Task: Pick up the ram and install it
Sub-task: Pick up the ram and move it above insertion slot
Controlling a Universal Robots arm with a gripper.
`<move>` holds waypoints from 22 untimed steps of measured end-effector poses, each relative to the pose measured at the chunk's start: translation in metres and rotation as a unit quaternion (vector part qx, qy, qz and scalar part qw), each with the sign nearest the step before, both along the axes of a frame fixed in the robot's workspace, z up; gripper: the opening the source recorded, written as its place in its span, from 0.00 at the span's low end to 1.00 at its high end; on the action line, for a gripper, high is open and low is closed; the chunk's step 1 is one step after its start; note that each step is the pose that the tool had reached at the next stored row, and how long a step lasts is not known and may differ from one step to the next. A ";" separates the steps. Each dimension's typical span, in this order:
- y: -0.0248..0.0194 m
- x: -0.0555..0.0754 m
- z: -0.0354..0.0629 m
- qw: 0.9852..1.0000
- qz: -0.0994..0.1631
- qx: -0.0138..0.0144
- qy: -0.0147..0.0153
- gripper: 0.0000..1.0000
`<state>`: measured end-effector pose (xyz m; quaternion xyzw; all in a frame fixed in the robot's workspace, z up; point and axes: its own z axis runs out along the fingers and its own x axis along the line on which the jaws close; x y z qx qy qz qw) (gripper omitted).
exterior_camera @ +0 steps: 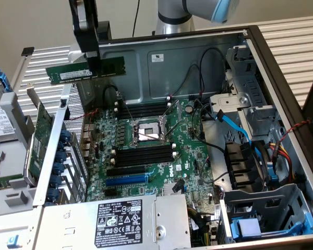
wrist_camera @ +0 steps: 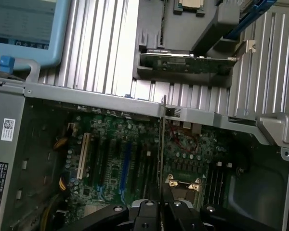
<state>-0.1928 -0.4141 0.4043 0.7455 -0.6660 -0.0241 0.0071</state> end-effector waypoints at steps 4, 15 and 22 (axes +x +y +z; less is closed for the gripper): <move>0.0029 0.016 -0.0009 1.000 0.000 0.000 -0.002 0.13; 0.0034 0.048 -0.0062 1.000 -0.003 0.001 -0.012 0.13; 0.0034 0.052 -0.0111 1.000 -0.022 0.012 -0.013 0.13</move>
